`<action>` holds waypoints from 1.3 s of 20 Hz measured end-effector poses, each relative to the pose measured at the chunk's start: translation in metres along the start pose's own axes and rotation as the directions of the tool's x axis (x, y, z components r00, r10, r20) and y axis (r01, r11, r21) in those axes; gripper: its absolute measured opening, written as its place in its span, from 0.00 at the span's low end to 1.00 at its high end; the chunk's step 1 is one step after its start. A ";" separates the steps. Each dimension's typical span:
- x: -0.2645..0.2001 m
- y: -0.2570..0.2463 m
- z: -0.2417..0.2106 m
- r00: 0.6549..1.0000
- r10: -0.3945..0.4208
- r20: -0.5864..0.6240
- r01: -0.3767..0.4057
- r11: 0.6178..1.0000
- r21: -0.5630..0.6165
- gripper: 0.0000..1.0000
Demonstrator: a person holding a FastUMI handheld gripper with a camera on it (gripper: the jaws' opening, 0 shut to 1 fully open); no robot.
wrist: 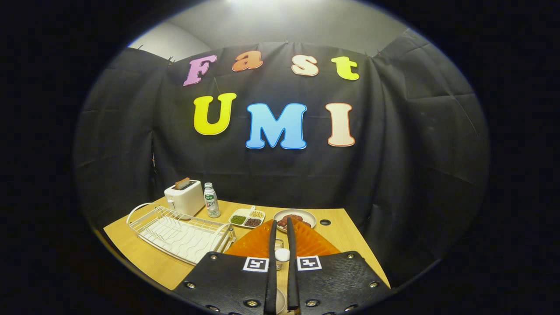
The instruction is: Take the plate from the dish rack, then take the spoon from the basket and place it into the plate.
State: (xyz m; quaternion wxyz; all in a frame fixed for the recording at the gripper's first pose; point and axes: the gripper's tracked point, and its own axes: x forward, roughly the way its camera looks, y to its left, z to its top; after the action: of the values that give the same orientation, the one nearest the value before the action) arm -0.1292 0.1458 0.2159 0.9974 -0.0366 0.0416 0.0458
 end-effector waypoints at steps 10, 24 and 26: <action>0.001 0.033 -0.026 0.995 0.046 -0.089 -0.046 0.999 0.003 0.09; 0.020 0.092 -0.097 0.947 0.170 -0.272 -0.180 0.984 -0.012 0.09; 0.022 0.098 -0.103 0.940 0.184 -0.286 -0.197 0.980 -0.017 0.09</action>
State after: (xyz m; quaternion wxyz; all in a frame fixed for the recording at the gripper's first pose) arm -0.1247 0.2376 0.1045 0.9710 -0.0610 0.1859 0.1374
